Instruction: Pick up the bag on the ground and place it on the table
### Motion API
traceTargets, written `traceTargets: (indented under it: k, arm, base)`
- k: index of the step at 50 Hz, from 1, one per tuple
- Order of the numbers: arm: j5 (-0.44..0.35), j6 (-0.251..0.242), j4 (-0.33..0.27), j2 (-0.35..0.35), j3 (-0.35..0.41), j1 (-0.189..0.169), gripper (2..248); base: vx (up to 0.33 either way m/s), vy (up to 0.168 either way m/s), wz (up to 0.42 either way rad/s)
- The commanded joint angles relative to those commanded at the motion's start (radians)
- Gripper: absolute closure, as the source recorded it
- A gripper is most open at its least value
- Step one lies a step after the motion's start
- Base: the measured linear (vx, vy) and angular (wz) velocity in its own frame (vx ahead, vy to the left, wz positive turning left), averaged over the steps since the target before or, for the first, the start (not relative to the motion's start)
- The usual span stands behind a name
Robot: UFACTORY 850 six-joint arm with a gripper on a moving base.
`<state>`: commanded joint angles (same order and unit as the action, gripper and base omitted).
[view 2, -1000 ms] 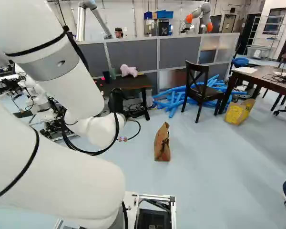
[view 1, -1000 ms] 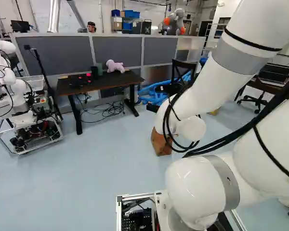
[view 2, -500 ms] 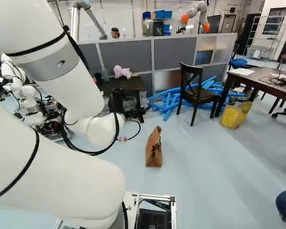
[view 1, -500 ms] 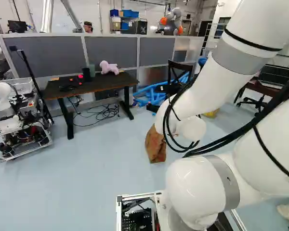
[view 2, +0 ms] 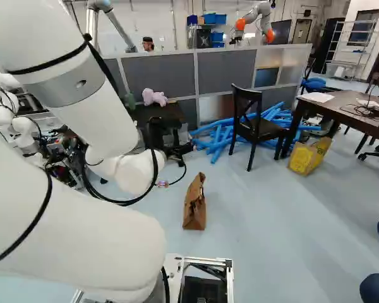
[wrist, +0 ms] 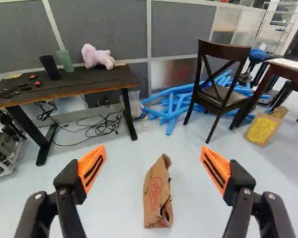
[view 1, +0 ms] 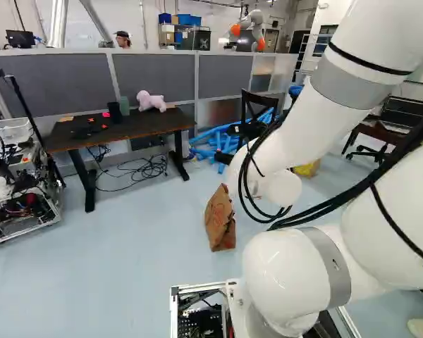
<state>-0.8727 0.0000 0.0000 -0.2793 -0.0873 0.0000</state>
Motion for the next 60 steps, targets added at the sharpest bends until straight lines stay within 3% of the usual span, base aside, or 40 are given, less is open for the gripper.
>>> traceTargets:
  k: [28, 60]
  arm:
    - [0.0, 0.0, 0.0, 0.0, 0.0, 0.0, 3]
    - [0.018, 0.0, 0.0, 0.103, -0.089, -0.031, 3]
  base:
    - [0.139, -0.098, 0.002]
    - [0.013, -0.009, -0.002]
